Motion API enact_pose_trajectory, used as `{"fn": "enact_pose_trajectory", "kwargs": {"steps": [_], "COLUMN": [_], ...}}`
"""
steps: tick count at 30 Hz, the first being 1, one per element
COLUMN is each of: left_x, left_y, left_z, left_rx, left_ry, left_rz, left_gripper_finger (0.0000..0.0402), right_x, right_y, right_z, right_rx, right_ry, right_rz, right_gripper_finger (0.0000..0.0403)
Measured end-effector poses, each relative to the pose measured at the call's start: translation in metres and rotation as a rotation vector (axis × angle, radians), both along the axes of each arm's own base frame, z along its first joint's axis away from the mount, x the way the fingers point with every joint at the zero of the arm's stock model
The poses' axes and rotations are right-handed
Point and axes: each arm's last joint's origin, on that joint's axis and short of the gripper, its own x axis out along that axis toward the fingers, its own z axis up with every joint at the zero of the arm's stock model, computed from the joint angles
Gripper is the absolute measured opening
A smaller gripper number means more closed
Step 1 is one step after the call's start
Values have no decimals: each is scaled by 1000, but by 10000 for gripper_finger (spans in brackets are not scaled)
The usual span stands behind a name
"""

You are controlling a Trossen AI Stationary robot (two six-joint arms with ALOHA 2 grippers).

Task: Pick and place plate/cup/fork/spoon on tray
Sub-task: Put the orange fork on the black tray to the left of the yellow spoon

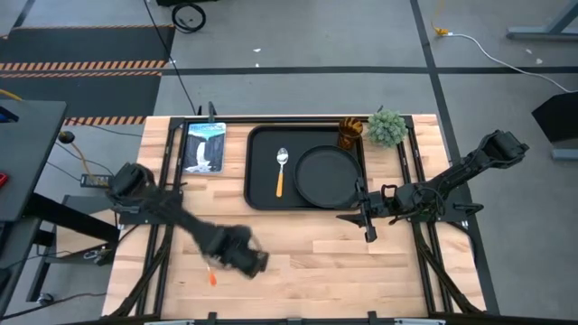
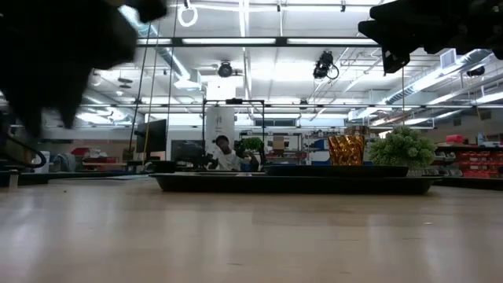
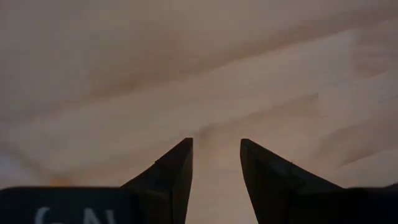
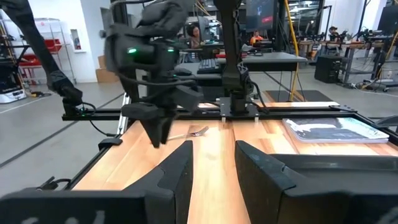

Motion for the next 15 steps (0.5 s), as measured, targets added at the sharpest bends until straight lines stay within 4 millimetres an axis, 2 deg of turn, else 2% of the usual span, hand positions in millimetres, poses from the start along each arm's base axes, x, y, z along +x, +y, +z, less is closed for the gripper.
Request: {"fn": "enact_pose_trajectory", "kwargs": {"steps": [4, 8, 11, 15], "left_x": [-33, -59, -71, -73], "left_y": [-27, -46, -50, -46], "left_z": [-5, -7, -8, -13], "left_rx": [17, 47, 82, 112], "left_ry": [113, 177, 216, 258], "left_rz": [127, 201, 219, 230], "left_gripper_finger": [141, 141, 141, 141], "right_x": [0, 0, 0, 0], "right_y": [0, 0, 0, 0], "right_z": [0, 0, 0, 1], "right_rx": [-3, -9, -21, -21], "right_ry": [-1, -1, -4, -10], "right_rz": [2, 2, 3, 2], "right_gripper_finger": [126, 126, 126, 126]}}
